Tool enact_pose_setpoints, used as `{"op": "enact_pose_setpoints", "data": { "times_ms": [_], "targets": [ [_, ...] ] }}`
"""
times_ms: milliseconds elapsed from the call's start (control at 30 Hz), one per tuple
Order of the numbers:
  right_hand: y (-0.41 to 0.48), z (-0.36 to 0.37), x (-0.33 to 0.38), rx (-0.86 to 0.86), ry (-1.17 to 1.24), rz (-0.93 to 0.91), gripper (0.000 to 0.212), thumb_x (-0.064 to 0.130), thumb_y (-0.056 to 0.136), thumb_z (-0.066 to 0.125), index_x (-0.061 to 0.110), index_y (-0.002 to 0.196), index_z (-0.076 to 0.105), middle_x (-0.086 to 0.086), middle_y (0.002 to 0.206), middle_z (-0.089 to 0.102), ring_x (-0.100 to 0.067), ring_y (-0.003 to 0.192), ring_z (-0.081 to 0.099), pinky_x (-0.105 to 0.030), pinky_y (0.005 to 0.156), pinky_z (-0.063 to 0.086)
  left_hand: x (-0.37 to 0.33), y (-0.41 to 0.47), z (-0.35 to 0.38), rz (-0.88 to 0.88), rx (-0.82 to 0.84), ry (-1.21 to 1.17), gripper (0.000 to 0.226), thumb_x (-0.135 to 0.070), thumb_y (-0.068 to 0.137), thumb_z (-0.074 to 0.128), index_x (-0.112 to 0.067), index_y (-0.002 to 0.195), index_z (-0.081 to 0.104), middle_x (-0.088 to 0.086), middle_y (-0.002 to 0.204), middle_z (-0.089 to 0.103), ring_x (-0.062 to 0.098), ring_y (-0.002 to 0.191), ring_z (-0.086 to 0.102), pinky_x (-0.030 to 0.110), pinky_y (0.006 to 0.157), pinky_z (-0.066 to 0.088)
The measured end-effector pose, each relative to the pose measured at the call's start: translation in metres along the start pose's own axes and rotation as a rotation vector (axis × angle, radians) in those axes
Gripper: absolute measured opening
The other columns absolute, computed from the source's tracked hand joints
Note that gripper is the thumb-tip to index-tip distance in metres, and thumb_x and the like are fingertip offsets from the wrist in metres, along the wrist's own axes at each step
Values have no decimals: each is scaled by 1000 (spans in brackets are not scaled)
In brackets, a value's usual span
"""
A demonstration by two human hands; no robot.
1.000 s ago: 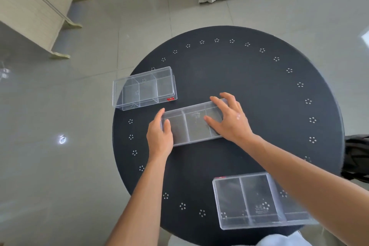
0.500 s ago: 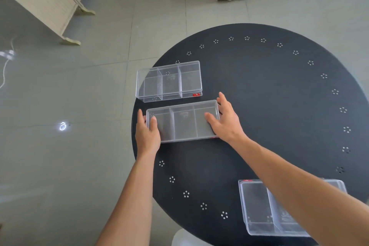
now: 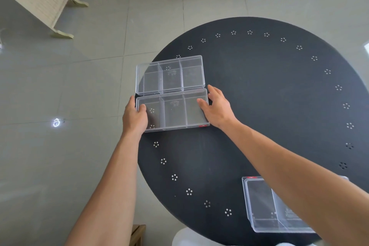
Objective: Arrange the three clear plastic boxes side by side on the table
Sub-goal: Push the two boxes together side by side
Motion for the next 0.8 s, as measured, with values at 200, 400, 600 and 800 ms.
{"op": "enact_pose_setpoints", "data": {
  "times_ms": [200,400,600,800],
  "targets": [
    [2,-1,8,23,-30,-45,34,30,98,45,22,131,49,4,146,39,-21,122,48,-36,99,44,-3,6,-1,7,28,22,52,-19,102,39,-18,153,29,2,159,33,22,145,33,32,115,24],
    [5,-1,12,30,-41,-25,36,31,99,46,21,133,48,3,146,39,-21,123,49,-39,100,45,-7,10,-3,5,49,9,50,-18,102,39,-17,152,32,1,158,34,22,144,33,34,115,26],
    [5,-1,14,29,-39,-20,38,31,99,46,23,135,47,3,146,40,-21,124,49,-39,100,45,-7,13,-5,-14,59,-6,44,-19,99,41,-10,142,44,2,151,46,24,139,42,40,115,32],
    [2,-3,18,57,-61,-15,41,36,97,49,23,136,45,0,146,39,-22,124,48,-38,100,45,-10,8,-5,-32,41,-37,50,-18,101,39,-16,151,33,0,157,37,22,143,35,35,115,27]
  ]
}}
Point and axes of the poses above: each hand's wrist, its own y-axis towards the middle knuckle, its own z-axis out of the palm, x = y × z, the point moved 2 cm from there along y, towards the middle knuckle
